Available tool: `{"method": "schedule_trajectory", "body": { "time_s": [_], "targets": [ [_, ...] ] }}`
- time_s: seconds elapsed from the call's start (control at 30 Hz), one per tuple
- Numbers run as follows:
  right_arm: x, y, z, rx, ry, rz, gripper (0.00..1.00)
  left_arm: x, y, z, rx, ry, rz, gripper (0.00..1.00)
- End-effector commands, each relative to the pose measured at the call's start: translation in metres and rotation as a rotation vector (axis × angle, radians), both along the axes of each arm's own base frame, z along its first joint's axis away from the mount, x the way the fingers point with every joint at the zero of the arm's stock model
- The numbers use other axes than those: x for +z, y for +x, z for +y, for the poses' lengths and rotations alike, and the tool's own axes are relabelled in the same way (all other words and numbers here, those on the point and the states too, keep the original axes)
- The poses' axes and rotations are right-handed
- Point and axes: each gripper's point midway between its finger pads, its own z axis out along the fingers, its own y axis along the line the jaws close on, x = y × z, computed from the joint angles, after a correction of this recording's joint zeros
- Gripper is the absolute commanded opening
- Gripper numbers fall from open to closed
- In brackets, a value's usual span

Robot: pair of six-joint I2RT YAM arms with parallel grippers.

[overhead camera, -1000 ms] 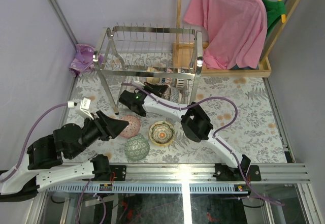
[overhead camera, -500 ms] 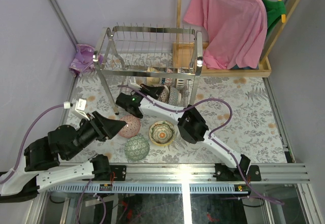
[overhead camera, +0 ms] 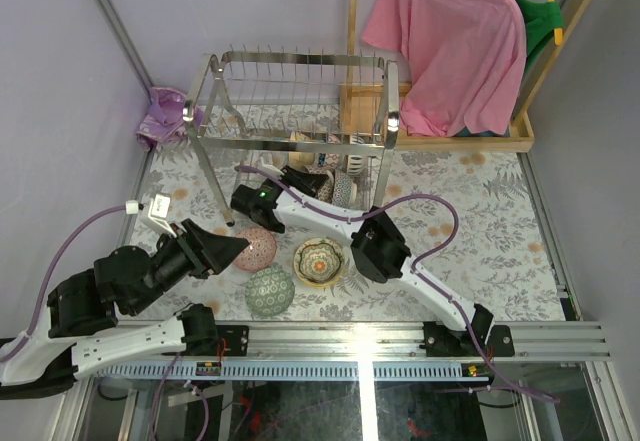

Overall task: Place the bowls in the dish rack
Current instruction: Place the bowl in the dish rack.

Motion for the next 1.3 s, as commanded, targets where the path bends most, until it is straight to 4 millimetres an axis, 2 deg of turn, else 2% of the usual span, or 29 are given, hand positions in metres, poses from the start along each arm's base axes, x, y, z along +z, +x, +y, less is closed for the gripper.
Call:
{"method": "schedule_trajectory", "body": {
  "time_s": [0.0,0.27,0.6,0.73,1.0,1.27],
  "targets": [
    [-0.075,-0.019,0.008,-0.008,0.083,0.271,0.28,0.023,-0.002,0.003,-0.010,-0.077,-0.038,0.51],
    [-0.080,-0.022,0.016,0.005,0.119,0.297,0.43,0.023,-0.002,0.003,-0.007,-0.076,-0.038,0.51],
    [-0.049,-0.025,0.035,0.064,0.229,0.258,0.66,0.024,-0.001,0.002,-0.001,-0.064,-0.030,0.51],
    [-0.030,-0.027,0.044,0.095,0.282,0.223,0.87,0.025,0.000,0.003,0.007,-0.056,-0.027,0.51],
    [-0.001,-0.033,0.049,0.155,0.410,0.178,0.99,0.024,0.004,0.010,0.045,-0.036,-0.016,0.51],
    [0.004,-0.040,0.041,0.170,0.500,0.158,0.99,0.023,0.009,0.009,0.071,-0.006,-0.005,0.51]
  ]
}}
